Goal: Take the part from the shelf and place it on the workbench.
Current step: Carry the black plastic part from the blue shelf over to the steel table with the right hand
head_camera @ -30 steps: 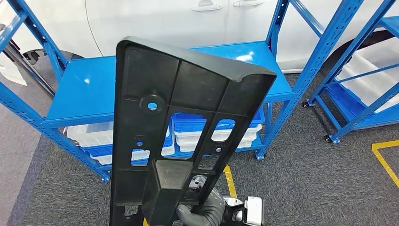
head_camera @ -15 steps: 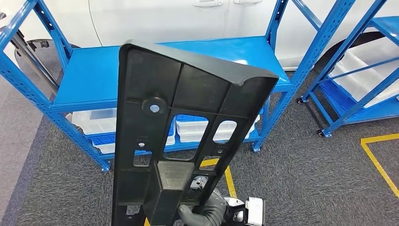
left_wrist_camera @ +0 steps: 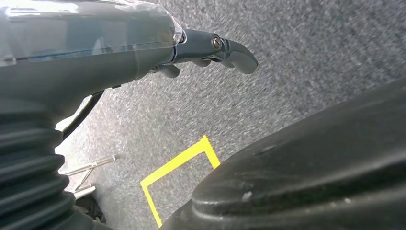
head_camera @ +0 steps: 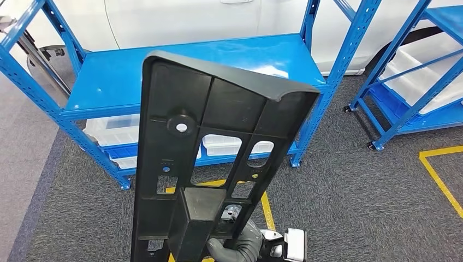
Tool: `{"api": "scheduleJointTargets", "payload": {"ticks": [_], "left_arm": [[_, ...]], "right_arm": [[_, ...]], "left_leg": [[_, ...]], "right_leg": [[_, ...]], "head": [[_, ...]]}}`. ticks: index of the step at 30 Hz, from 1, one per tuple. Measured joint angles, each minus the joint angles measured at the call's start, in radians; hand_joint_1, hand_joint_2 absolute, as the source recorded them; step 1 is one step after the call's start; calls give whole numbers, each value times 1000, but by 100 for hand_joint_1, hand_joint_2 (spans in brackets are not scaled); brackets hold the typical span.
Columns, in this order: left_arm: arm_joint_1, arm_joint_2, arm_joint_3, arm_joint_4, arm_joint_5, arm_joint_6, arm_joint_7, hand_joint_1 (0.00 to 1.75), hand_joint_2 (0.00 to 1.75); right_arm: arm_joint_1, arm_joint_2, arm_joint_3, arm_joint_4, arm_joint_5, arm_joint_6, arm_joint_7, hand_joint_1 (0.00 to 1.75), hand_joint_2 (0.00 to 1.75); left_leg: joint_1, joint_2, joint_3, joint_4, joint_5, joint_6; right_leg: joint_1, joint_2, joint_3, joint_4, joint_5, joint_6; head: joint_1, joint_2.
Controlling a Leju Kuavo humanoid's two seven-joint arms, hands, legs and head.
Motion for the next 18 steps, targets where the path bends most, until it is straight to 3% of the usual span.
{"api": "scheduleJointTargets", "payload": {"ticks": [3,5,8,9,11,13,14,15,16,18], "left_arm": [[6,1,0,0,0,0,2,0,175],[9,1,0,0,0,0,3,0,175],[10,-1,0,0,0,1,3,0,175],[10,-2,0,0,0,2,3,0,175],[10,-4,0,0,0,4,3,0,175],[9,-4,0,0,0,6,2,0,175],[8,-4,0,0,0,6,1,0,175],[8,-4,0,0,0,6,0,0,175],[8,-4,0,0,0,7,0,0,175],[6,-4,0,0,2,8,0,0,175]], "right_arm": [[1,0,0,5,0,0,-2,175,175],[1,0,0,6,-1,0,-3,175,175],[3,0,-1,7,-2,0,-3,175,175],[4,0,-1,7,-2,0,-3,175,175],[6,0,-1,7,-1,0,-4,175,175],[11,0,-1,7,1,0,-4,175,175],[14,0,-1,7,3,0,-4,175,175],[17,0,-1,6,5,-1,-4,175,175],[19,0,-1,6,8,-1,-4,175,175],[19,1,-1,4,12,0,-3,175,175]], "left_leg": [[0,1,138,-197,54,9],[-4,-2,178,-267,56,21],[-3,-3,161,-274,71,39],[0,-1,152,-276,80,45],[3,4,131,-277,98,54],[2,6,106,-276,116,57],[1,7,93,-276,125,56],[1,7,82,-275,133,54],[1,7,71,-275,142,52],[-1,6,55,-274,156,45]], "right_leg": [[2,2,-29,17,12,8],[5,3,-38,25,20,19],[8,5,-50,30,30,38],[7,6,-58,41,19,43],[2,6,-91,118,-54,54],[-2,5,-132,245,-139,61],[-2,5,-138,288,-155,63],[-2,5,-126,298,-150,62],[-2,5,-92,266,-130,59],[2,6,19,120,-97,46]], "head": [[0,0],[0,0],[0,0],[0,0],[0,0],[0,0],[0,0],[0,0],[0,0],[0,0]]}}
